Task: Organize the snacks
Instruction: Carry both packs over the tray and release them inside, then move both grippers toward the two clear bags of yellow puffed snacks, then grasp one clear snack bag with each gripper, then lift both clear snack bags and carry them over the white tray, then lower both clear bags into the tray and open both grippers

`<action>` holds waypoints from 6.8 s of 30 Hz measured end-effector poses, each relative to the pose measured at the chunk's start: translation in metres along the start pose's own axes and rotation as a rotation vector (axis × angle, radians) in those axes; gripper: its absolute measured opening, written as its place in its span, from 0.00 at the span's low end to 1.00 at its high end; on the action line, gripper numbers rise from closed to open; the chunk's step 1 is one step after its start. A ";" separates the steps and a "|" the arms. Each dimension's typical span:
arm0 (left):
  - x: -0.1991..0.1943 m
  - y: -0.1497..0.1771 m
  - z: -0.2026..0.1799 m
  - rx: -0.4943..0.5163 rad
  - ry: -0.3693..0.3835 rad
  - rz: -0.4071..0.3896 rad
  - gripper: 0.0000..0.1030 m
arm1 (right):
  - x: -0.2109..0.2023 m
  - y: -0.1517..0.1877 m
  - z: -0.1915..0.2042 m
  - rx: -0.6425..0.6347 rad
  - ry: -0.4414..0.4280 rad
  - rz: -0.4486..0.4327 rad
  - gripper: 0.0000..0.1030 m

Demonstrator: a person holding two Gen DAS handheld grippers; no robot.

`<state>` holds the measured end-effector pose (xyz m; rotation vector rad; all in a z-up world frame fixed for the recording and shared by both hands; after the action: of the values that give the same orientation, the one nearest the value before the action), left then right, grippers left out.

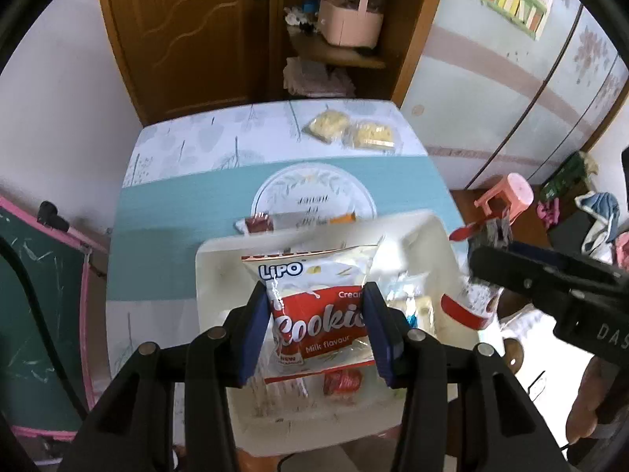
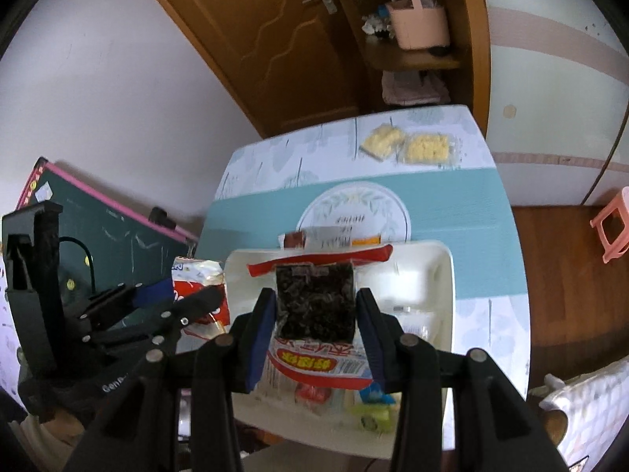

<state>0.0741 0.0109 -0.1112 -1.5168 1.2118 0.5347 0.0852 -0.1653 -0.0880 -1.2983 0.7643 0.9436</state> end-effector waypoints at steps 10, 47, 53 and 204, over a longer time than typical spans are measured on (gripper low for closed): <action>0.003 0.020 -0.001 -0.051 -0.008 0.033 0.80 | 0.002 0.022 0.004 -0.034 0.031 0.038 0.51; 0.021 0.004 -0.010 0.004 -0.048 0.103 0.90 | 0.017 0.031 -0.012 0.016 0.059 0.105 0.55; 0.028 -0.024 -0.011 0.056 -0.047 0.102 0.90 | 0.023 0.017 -0.023 0.045 0.086 0.104 0.60; -0.003 0.047 0.000 -0.075 -0.027 0.088 0.85 | -0.001 0.044 -0.004 -0.036 0.036 0.126 0.70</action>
<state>0.0313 0.0167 -0.1298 -1.5191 1.2539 0.6635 0.0457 -0.1682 -0.1071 -1.3139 0.8684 1.0409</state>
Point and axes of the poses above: each gripper's, at about its wrist camera, not at the fingertips, and x roughly the way its jaws point, z to its left, y to its underside, the point moved 3 cm from there along x, roughly the way its jaws point, and after that the axes turned 15 degrees about y, right-handed, at the moved point
